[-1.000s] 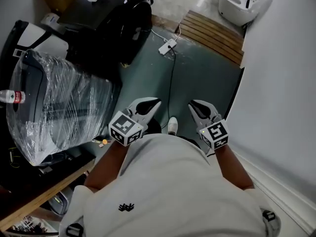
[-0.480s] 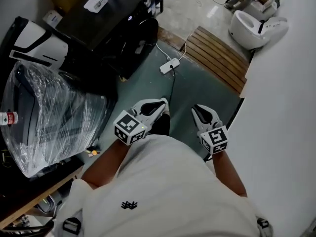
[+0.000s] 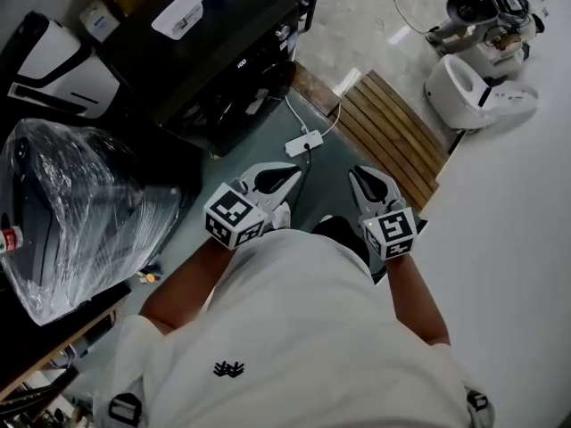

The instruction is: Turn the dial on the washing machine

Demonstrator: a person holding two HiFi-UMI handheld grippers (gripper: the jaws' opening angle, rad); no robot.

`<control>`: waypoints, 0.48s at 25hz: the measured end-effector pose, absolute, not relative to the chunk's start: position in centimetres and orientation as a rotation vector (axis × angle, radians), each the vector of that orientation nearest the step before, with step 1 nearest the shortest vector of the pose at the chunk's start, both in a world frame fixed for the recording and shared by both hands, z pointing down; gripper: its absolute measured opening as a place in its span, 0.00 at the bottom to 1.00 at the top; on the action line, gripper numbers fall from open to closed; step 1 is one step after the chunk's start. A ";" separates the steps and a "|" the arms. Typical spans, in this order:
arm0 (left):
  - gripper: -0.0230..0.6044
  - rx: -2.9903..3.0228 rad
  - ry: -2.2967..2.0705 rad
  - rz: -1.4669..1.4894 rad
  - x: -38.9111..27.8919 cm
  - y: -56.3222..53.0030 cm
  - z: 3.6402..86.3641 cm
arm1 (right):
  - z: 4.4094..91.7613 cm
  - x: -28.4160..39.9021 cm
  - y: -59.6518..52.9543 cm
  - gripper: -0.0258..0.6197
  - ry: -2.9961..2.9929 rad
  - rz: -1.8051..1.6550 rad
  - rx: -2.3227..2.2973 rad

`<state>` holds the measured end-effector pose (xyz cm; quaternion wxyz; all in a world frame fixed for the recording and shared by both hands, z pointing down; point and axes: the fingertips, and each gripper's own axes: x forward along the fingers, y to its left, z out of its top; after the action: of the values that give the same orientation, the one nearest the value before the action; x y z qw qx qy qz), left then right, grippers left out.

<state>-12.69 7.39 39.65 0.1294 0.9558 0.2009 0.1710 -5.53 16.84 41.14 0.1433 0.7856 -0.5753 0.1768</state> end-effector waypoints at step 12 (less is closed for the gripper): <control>0.13 2.802 -0.124 0.434 -3.8 -2.2 40.9 | 45.0 13.4 0.3 0.12 -1.978 0.419 1.882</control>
<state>-3.76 -2.20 40.92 0.1510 0.9760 -0.0431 0.1511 13.41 0.28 45.00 0.1887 0.6690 -0.7033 0.1490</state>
